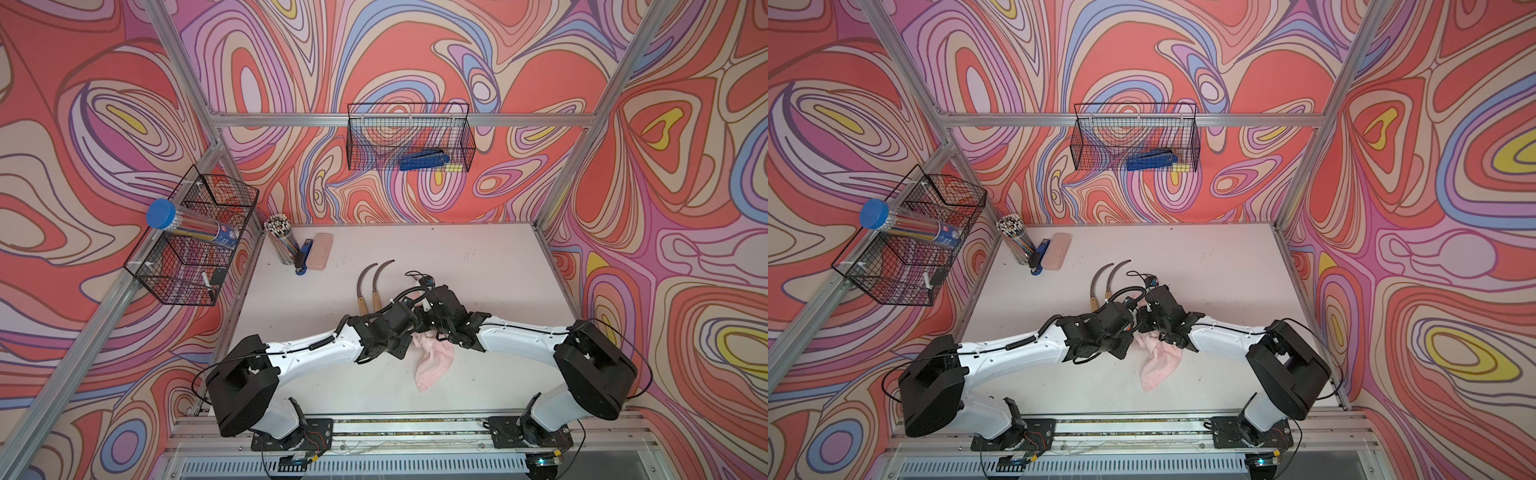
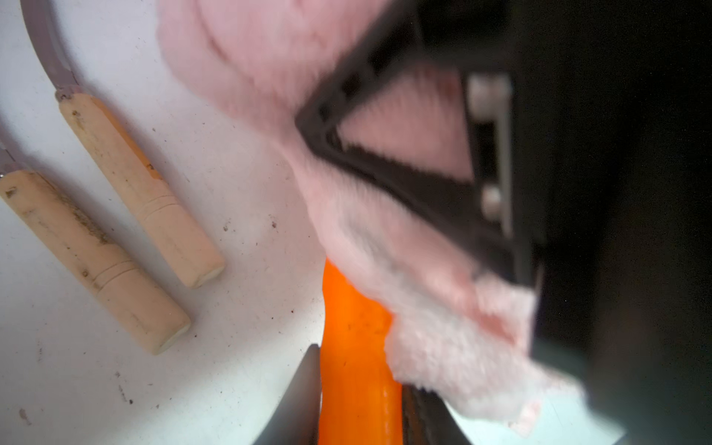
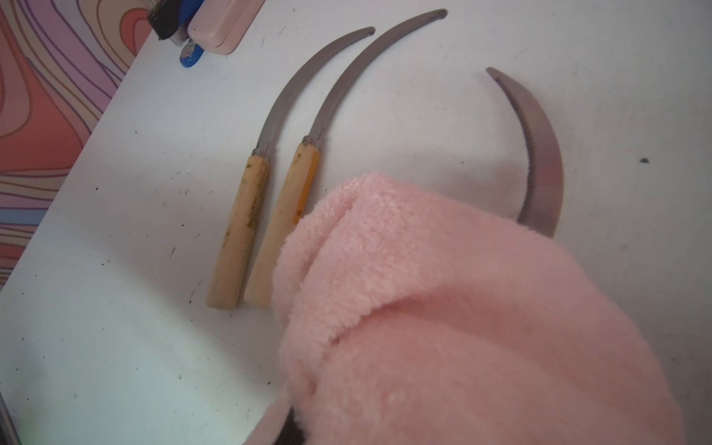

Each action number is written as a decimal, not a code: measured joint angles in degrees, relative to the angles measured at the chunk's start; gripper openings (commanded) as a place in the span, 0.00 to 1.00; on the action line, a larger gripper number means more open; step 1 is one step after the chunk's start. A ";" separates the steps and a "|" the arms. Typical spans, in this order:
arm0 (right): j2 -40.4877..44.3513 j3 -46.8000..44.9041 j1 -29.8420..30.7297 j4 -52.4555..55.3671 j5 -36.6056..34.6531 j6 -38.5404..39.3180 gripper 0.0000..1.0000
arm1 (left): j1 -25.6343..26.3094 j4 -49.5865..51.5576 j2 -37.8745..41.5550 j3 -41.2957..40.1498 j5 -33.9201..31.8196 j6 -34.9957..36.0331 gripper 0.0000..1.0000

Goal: Wipe small sickles with rags
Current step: Wipe the small sickle.

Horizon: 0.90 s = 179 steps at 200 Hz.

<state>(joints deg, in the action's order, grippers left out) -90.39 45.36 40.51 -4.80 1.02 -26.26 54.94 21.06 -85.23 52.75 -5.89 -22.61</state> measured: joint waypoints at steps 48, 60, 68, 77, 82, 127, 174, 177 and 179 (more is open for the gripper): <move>-3.17 1.86 -3.98 2.01 -0.87 0.85 0.00 | 0.22 -0.09 -5.16 3.10 -0.07 -0.33 0.00; -3.48 2.32 -4.04 2.82 -0.96 1.16 0.00 | 0.22 -0.09 -6.67 3.96 -0.26 -0.61 0.00; -3.76 2.62 -4.07 2.93 -0.83 1.33 0.00 | 0.22 -0.04 -7.69 4.59 -0.55 -0.85 0.00; -4.17 2.86 -4.09 2.97 -0.44 1.33 0.00 | 0.22 0.04 -8.70 5.16 -1.16 -1.40 0.00; -4.39 2.89 -4.17 2.97 -0.26 1.29 0.00 | 0.20 0.15 -9.20 5.46 -1.38 -1.64 0.00; -5.86 2.82 -1.64 4.39 -1.16 0.11 0.00 | 0.02 2.03 -11.37 5.95 -2.73 -4.20 0.00; -5.73 -0.22 0.24 -0.50 1.55 -2.03 0.00 | -0.17 2.29 -12.37 5.70 -3.17 -4.68 0.00; -5.73 -0.33 0.31 -0.81 1.73 -2.19 0.00 | -0.17 2.34 -12.41 5.70 -3.17 -4.68 0.00; -5.73 -0.37 0.35 -0.92 1.86 -2.25 0.00 | -0.17 2.36 -12.46 5.70 -3.17 -4.70 0.00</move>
<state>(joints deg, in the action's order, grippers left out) -96.12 44.99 40.86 -5.72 2.87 -28.51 54.76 23.42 -97.69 58.46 -9.06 -27.31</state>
